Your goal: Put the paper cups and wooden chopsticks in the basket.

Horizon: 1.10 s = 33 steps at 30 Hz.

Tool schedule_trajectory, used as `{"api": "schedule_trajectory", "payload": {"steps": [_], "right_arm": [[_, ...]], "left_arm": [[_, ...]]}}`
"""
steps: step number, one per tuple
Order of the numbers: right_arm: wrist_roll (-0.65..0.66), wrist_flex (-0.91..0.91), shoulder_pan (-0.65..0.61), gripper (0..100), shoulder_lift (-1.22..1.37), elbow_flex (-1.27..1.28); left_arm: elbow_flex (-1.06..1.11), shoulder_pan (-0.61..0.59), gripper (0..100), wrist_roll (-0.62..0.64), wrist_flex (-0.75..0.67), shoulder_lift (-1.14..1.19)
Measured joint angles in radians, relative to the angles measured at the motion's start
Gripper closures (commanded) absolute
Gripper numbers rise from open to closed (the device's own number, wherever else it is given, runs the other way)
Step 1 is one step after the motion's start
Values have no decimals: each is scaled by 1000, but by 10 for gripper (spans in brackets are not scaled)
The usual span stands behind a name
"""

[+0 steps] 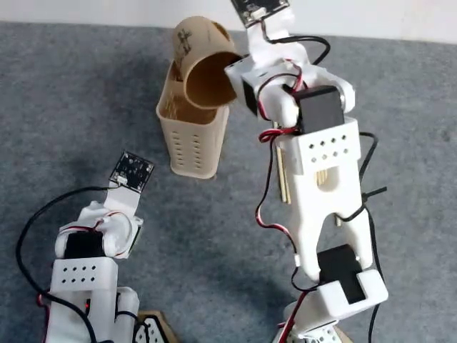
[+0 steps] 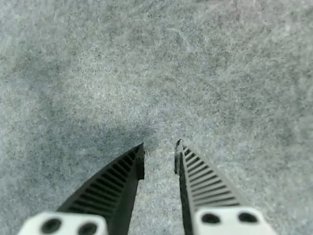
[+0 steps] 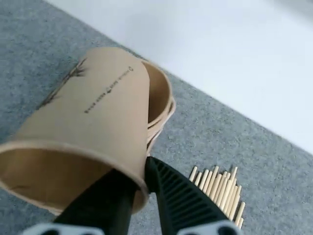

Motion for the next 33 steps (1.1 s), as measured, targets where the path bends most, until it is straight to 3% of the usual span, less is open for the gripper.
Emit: {"api": "schedule_trajectory", "payload": {"steps": [8,14,21,29,33], "right_arm": [[0,-44,5,991,0,0],[0,-115,5,868,43,-5],[0,-270,-21,874,87,-6],[0,-624,-78,941,247,-6],[-2,-681,-86,941,333,-8]], "left_arm": [[0,0,863,0,0,0],[0,0,863,0,0,0],[0,0,863,0,0,0],[0,0,863,0,0,0],[0,0,863,0,0,0]]}}
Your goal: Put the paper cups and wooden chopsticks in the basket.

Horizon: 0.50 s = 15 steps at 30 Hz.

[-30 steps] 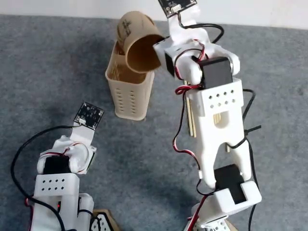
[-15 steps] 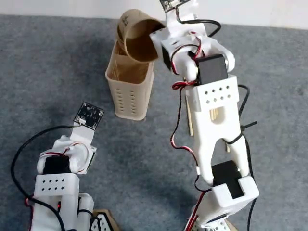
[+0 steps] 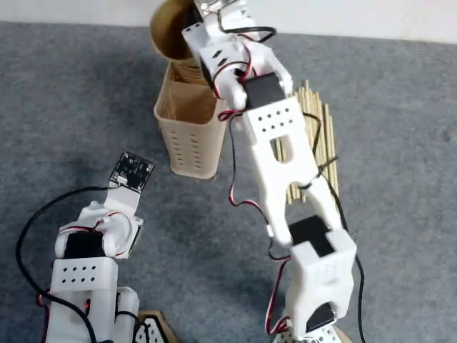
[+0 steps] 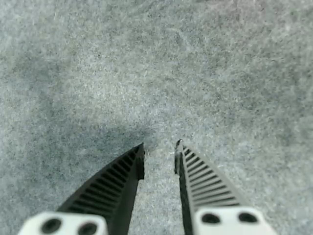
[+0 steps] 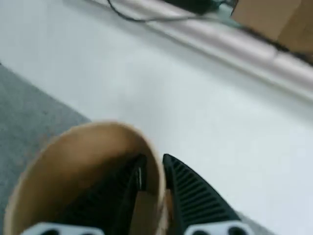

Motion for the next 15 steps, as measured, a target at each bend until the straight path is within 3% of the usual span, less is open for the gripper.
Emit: {"api": "schedule_trajectory", "payload": {"steps": [15], "right_arm": [[-5,-11,25,943,77,-48]], "left_arm": [[0,0,863,0,0,0]]}}
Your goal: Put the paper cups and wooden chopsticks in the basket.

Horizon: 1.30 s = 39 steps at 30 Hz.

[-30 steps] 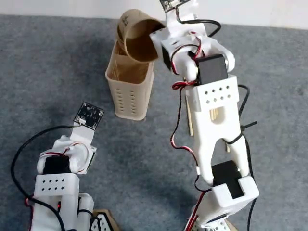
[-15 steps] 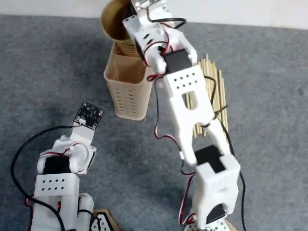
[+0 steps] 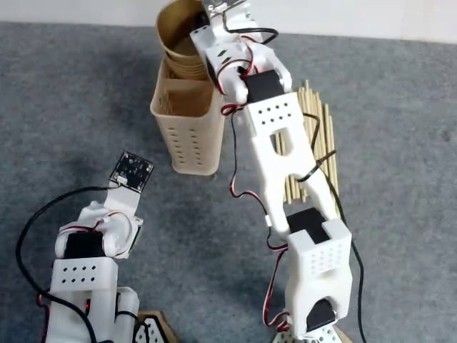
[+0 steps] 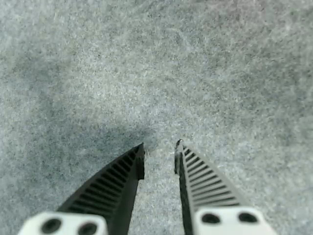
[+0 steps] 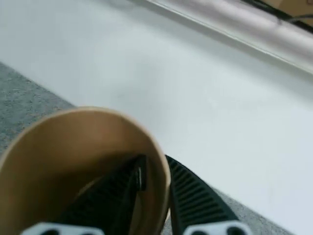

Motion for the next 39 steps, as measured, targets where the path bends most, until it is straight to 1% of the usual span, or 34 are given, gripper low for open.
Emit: {"api": "schedule_trajectory", "payload": {"steps": [2,6,12,19,23,25,28,33,37,39], "right_arm": [[0,0,-11,938,-6,-9],[2,2,-14,885,-17,-9],[2,32,-12,882,-17,-11],[2,40,14,882,-17,-150],[2,43,31,884,-17,-215],[2,71,32,885,-18,-209],[2,117,31,885,-15,-126],[0,123,35,885,61,5],[0,132,40,886,66,11],[0,172,41,886,61,-21]], "left_arm": [[0,0,863,0,0,0],[0,0,863,0,0,0],[0,0,863,0,0,0],[0,0,863,0,0,0],[0,23,863,0,0,0],[0,21,863,0,0,0],[0,21,863,0,0,0],[0,21,863,0,0,0],[-34,20,863,0,0,0],[-86,5,863,0,0,0]]}}
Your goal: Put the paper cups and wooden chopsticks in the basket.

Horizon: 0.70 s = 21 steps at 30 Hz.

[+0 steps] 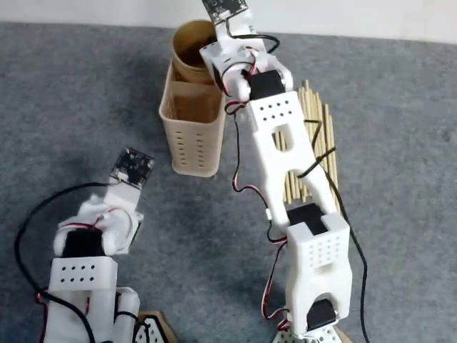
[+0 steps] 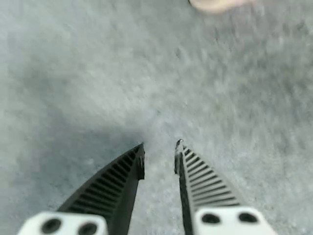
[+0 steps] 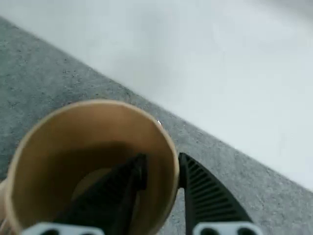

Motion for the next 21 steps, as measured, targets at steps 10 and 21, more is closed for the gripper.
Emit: {"api": "schedule_trajectory", "payload": {"steps": [10,21], "right_arm": [[3,660,-2,886,-227,-319],[-55,910,219,887,-548,138]], "left_arm": [[-514,-57,859,86,121,2],[-1108,181,790,213,308,446]]}}
